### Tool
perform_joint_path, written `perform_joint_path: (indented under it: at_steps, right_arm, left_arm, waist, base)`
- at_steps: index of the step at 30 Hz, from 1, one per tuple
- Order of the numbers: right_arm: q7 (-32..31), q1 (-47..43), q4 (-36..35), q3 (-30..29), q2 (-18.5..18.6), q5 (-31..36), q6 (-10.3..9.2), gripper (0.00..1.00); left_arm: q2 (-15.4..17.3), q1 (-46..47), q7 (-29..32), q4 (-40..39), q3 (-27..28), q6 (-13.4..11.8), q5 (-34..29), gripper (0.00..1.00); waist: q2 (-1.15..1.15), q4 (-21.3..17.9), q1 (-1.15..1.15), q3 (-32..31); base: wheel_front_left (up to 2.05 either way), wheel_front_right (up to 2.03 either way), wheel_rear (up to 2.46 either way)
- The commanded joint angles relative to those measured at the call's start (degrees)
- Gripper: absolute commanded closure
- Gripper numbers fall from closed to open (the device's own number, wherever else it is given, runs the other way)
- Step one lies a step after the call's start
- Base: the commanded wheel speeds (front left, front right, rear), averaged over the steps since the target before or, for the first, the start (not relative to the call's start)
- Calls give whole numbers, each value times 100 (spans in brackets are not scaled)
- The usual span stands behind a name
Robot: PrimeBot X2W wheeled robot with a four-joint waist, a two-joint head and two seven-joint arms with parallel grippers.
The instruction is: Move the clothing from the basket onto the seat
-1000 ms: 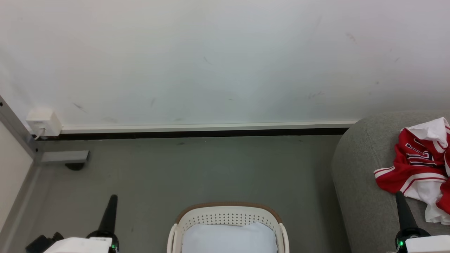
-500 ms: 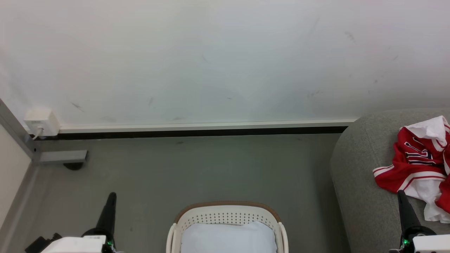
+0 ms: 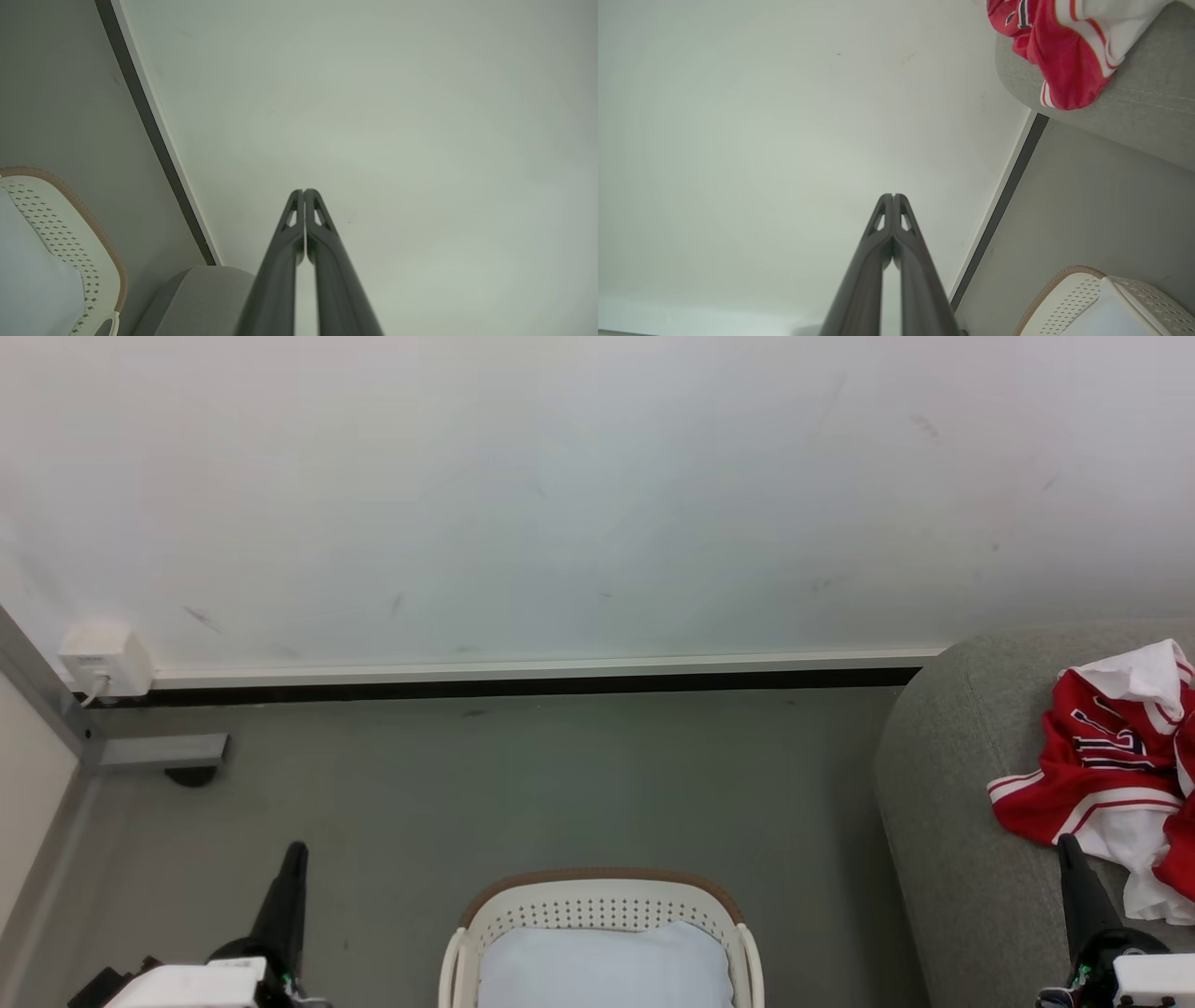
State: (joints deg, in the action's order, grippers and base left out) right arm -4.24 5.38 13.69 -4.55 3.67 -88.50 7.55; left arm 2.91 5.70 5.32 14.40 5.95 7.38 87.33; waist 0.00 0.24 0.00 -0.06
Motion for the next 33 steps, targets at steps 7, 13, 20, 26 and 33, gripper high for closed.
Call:
perform_joint_path:
  at_steps: [7,13,20,26,33]
  right_arm:
    - [-105,84,24,-72,17,-350,-11,100]
    - [-158,105,34,-97,11,-497,-12,100]
    - [-164,105,34,-108,1,-479,-12,100]
    - [-174,106,35,-116,-7,-468,-12,100]
    - [-170,107,36,-125,-15,-456,-12,100]
  left_arm:
    - [5,73,94,-40,60,19,354,100]
    - [-1,77,145,-44,76,20,541,100]
    - [0,75,144,-43,74,20,542,100]
    - [0,75,144,-43,73,20,542,100]
    - [0,75,144,-43,73,20,543,100]
  waist:
    - [0,-15,0,14]
    - [0,-24,0,23]
    - [0,-24,0,23]
    - [0,-24,0,23]
    - [0,-24,0,23]
  base:
    - [0,0,0]
    - [0,0,0]
    - [0,0,0]
    - [0,0,0]
    - [0,0,0]
